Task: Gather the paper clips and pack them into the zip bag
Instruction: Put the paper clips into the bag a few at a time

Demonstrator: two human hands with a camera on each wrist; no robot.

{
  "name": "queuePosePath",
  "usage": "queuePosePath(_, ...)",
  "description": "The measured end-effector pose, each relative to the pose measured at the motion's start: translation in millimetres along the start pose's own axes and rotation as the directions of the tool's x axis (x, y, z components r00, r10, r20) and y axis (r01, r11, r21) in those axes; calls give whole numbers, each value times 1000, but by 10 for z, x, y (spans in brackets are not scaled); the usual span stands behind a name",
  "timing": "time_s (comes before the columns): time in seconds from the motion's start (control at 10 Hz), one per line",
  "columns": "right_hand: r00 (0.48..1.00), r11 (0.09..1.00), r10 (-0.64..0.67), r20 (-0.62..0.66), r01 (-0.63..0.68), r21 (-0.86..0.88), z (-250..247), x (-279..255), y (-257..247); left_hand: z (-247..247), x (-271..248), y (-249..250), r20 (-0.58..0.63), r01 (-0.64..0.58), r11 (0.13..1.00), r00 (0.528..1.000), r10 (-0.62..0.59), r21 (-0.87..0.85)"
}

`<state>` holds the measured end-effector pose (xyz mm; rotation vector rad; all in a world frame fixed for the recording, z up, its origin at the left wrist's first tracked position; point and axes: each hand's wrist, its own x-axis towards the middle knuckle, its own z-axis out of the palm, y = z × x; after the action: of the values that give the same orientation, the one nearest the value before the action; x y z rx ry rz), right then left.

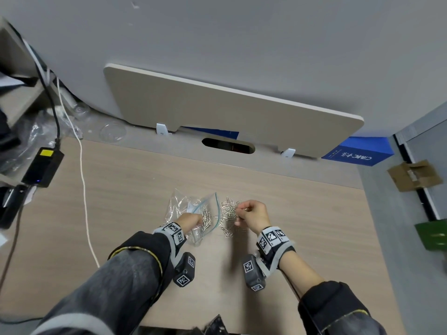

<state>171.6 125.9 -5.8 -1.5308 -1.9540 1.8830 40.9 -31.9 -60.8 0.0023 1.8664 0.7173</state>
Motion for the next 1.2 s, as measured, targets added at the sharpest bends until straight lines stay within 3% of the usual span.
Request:
queuePosePath(0.1, 989, 997, -77, 127, 78, 0, 230, -107, -256, -10, -20, 6, -15, 16, 1000, 1000, -16, -4)
queuePosePath(0.2, 980, 987, -83, 181, 106, -122, 505, -150, -361, -6, -2, -4, -1, 11, 1000, 1000, -11, -9)
queuePosePath(0.3, 969, 928, -133, 207, 196, -318, 684, -158, -386, -2, 40, -34, 6, 12, 1000, 1000, -12, -23)
queuePosePath(0.4, 931, 794, -156, 330, 317, -518, 700, -155, -391, -21, 17, -27, -3, 11, 1000, 1000, -11, -9)
queuePosePath(0.5, 932, 841, -190, 308, 317, -439, 580, -138, -426, -15, 42, -28, -3, 13, 1000, 1000, -13, -27)
queuePosePath(0.6, 971, 938, -207, 122, 233, -256, 341, 10, -412, -17, 33, -16, 18, 5, 999, 1000, -4, -39)
queuePosePath(0.7, 994, 941, -108, -16, 98, -324, 56, 206, -197, -12, 87, -22, -4, 40, 999, 999, -40, -22)
queuePosePath(0.8, 987, 864, 144, 77, -87, -497, -111, 218, 171, -3, 91, -11, -10, 45, 999, 999, -45, 1)
queuePosePath(0.9, 925, 797, 289, 248, -89, -597, -67, 90, 408, 12, 75, -9, 27, 3, 1000, 1000, -4, 23)
queuePosePath(1.0, 854, 812, 333, 399, -46, -582, 112, -17, 489, 14, 86, -17, 14, 0, 1000, 1000, -1, 30)
queuePosePath(1.1, 879, 867, 263, 397, -34, -498, 262, -2, 494, 6, 126, -46, -12, 0, 1000, 1000, 0, -6)
queuePosePath(1.2, 948, 907, 130, 290, 4, -422, 300, 98, 481, 3, 147, -78, -13, -9, 1000, 1000, 9, -17)
